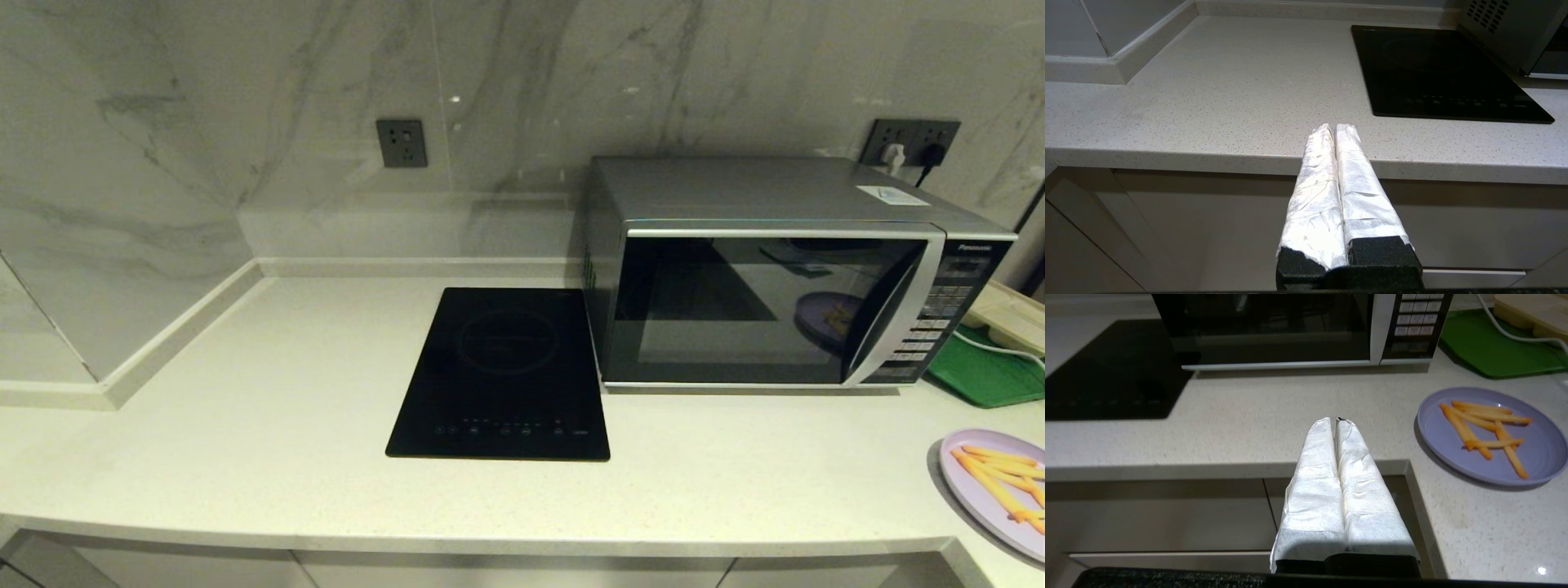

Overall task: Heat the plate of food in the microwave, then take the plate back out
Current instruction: Open the microwave oven

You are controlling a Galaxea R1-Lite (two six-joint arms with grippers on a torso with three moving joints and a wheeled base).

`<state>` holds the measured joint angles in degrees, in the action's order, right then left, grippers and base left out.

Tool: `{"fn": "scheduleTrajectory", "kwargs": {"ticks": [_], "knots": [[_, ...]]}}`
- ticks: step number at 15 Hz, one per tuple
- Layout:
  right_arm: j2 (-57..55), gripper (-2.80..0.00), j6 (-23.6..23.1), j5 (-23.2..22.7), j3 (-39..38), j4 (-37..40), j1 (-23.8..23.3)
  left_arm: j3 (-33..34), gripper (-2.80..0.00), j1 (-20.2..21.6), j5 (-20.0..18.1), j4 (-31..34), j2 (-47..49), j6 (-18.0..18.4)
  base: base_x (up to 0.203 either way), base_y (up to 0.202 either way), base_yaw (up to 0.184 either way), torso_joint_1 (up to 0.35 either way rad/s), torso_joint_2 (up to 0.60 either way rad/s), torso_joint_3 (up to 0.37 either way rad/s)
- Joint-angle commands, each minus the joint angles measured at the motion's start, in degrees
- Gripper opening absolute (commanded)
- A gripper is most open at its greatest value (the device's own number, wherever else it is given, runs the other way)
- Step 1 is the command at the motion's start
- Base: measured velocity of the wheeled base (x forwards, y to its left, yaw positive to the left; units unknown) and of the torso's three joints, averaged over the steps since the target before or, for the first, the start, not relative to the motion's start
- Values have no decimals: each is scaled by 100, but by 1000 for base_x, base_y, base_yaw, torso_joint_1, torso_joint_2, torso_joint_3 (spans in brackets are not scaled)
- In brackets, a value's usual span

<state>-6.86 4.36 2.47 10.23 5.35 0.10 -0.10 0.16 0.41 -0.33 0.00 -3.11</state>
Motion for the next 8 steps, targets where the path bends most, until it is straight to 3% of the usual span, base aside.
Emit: {"fn": "scheduleTrajectory", "kwargs": {"ticks": [1, 2, 4, 5, 8], "knots": [[-1524, -280, 92, 64, 856, -75, -10, 1, -280, 2, 2, -2, 0, -6, 0, 0, 0, 0, 0, 0], [-2117, -280, 64, 294, 1138, -193, -38, 1, -280, 2, 2, -2, 0, 3, 0, 0, 0, 0, 0, 0], [-3280, -280, -201, 1294, 1506, -772, -84, 1, -280, 2, 2, -2, 0, -6, 0, 0, 0, 0, 0, 0], [-3735, 0, -485, 1884, 1605, -1253, -96, 1, -280, 2, 2, -2, 0, 3, 0, 0, 0, 0, 0, 0], [-4685, 0, -1051, 3103, 1743, -2214, -112, 1, -280, 2, 2, -2, 0, 3, 0, 0, 0, 0, 0, 0]]}}
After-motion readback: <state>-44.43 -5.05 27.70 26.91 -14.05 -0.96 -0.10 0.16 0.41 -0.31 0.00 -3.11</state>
